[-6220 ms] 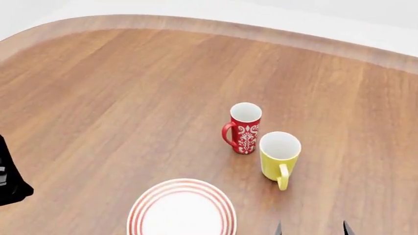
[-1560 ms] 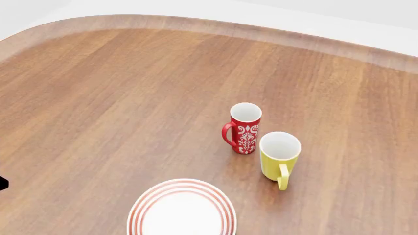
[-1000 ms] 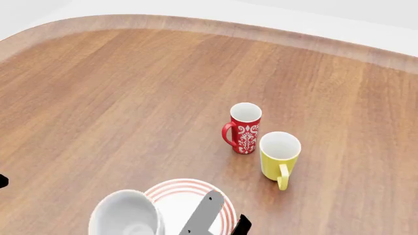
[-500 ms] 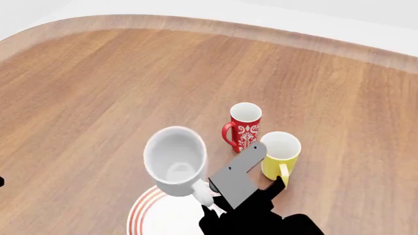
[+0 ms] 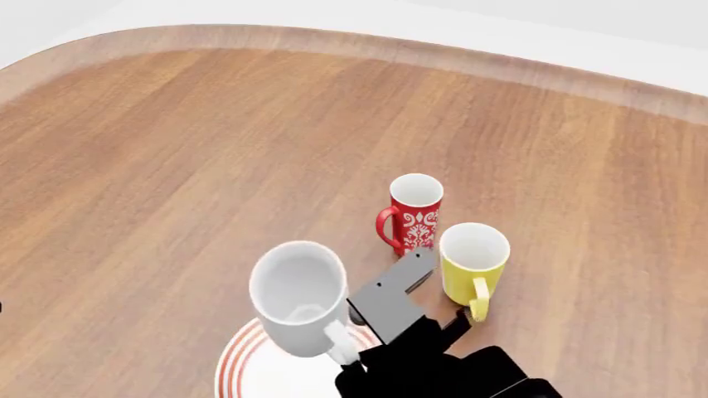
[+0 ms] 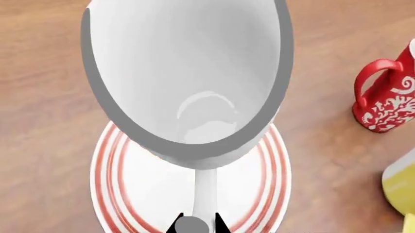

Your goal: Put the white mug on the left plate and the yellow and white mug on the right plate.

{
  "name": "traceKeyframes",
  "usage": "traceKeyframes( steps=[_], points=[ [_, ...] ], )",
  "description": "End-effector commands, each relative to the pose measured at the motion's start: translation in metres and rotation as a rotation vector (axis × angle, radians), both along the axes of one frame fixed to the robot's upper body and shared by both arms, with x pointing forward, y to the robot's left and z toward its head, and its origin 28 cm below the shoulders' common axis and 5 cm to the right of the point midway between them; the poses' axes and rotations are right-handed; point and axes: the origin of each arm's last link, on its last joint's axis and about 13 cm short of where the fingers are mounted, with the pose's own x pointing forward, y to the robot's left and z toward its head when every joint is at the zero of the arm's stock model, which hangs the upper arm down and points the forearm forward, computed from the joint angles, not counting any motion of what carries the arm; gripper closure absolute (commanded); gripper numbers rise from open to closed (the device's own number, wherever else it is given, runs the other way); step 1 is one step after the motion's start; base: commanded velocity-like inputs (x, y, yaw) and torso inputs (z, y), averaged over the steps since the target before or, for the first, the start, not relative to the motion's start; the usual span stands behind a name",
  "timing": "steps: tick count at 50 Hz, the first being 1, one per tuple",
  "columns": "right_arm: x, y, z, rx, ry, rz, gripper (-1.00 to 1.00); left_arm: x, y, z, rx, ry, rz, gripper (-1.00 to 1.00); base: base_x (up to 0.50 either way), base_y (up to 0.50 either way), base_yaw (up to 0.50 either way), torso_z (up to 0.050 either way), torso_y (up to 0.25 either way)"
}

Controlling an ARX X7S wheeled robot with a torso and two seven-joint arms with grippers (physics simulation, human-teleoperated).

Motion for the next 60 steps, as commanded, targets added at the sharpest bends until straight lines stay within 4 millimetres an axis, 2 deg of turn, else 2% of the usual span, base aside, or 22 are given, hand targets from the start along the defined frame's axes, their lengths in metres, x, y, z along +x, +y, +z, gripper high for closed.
traceKeyframes(
  steps=[1, 11, 32, 54, 55, 60],
  points=[
    [0.007, 0.005, -0.001, -0.015, 0.044, 0.037, 1.00, 0.000, 0.001, 0.000, -0.004, -0.001, 0.001, -1.00, 0.00, 0.00, 0.00, 0.000, 0.000],
    [0.015, 0.005, -0.004, -0.011, 0.072, 0.034, 1.00, 0.000, 0.001, 0.001, -0.007, -0.002, 0.004, -1.00, 0.00, 0.00, 0.00, 0.000, 0.001],
    [0.019, 0.002, -0.017, -0.032, 0.144, 0.019, 1.00, -0.006, 0.003, 0.006, -0.012, -0.020, 0.012, -1.00, 0.00, 0.00, 0.00, 0.000, 0.000],
    [0.025, 0.006, -0.018, -0.052, 0.154, 0.018, 1.00, -0.009, 0.002, 0.010, -0.015, -0.031, 0.010, -1.00, 0.00, 0.00, 0.00, 0.000, 0.000],
    [0.025, 0.006, -0.018, -0.071, 0.147, 0.012, -1.00, -0.009, 0.002, 0.010, -0.014, -0.032, 0.009, -1.00, 0.00, 0.00, 0.00, 0.000, 0.000],
    [0.018, 0.004, -0.014, -0.053, 0.134, 0.004, -1.00, -0.009, 0.002, 0.009, -0.018, -0.032, 0.011, -1.00, 0.00, 0.00, 0.00, 0.000, 0.000]
  ],
)
